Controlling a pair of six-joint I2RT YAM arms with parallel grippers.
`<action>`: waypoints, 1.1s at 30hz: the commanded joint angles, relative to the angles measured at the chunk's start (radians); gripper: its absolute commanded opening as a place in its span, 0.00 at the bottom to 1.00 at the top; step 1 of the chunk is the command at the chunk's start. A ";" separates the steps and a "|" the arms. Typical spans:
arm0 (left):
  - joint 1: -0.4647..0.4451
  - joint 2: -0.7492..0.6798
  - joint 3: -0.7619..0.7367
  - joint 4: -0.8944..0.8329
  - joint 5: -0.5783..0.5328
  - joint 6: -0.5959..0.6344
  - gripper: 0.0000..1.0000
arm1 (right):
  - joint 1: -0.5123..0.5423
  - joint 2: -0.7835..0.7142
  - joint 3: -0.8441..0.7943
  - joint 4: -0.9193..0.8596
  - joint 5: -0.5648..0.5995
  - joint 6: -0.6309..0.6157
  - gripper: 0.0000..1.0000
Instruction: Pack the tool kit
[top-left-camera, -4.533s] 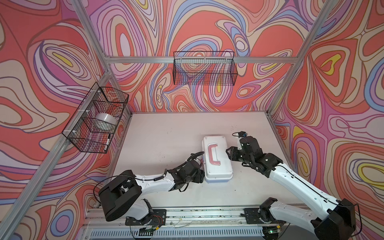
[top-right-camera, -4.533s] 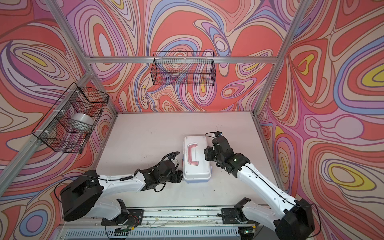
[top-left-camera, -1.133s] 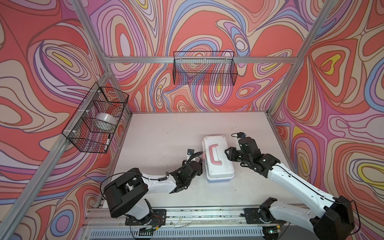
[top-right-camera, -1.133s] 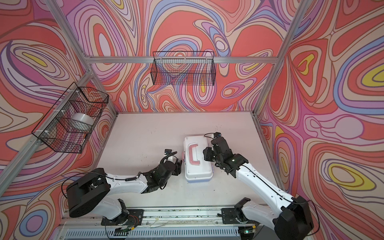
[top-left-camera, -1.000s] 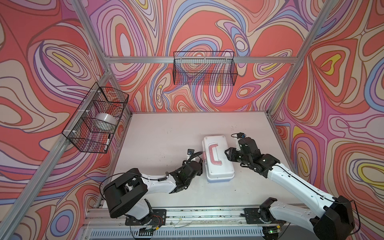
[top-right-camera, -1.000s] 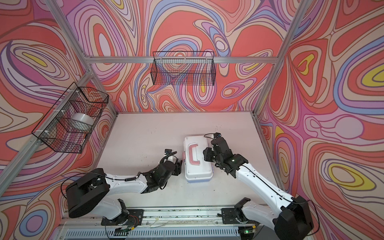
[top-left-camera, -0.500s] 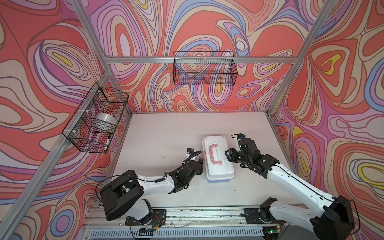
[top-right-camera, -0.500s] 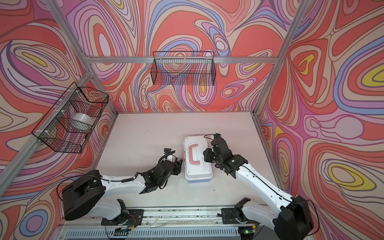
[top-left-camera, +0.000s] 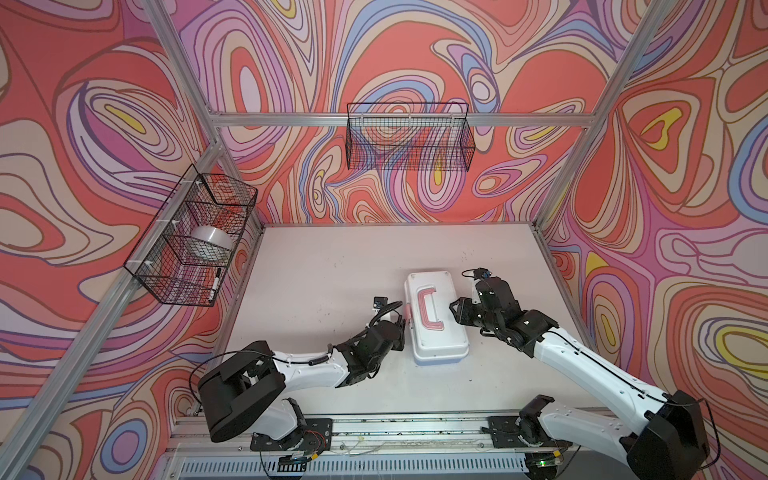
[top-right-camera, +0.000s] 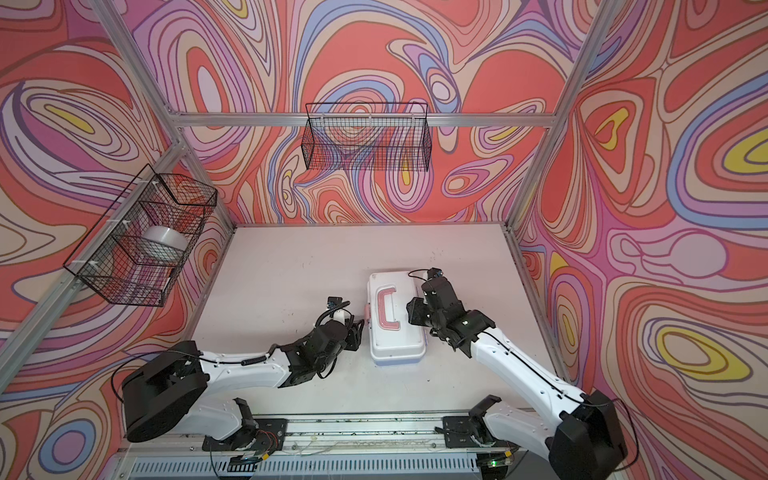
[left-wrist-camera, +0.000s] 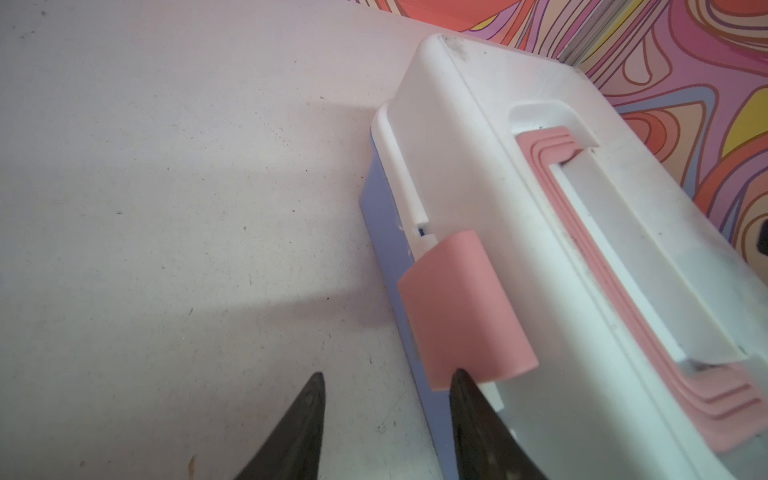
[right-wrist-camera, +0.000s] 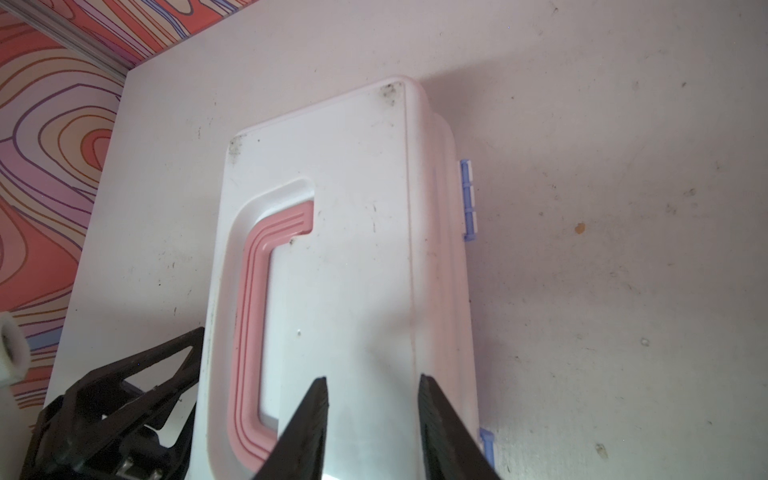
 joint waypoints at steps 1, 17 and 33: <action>-0.002 0.008 0.017 -0.010 0.012 -0.028 0.46 | 0.006 -0.002 -0.014 0.015 -0.007 0.007 0.38; -0.002 0.001 0.024 0.006 0.029 -0.040 0.44 | 0.006 -0.005 -0.023 0.019 -0.008 0.008 0.38; -0.002 -0.021 0.017 0.022 0.024 -0.037 0.44 | 0.006 -0.001 -0.028 0.026 -0.012 0.012 0.38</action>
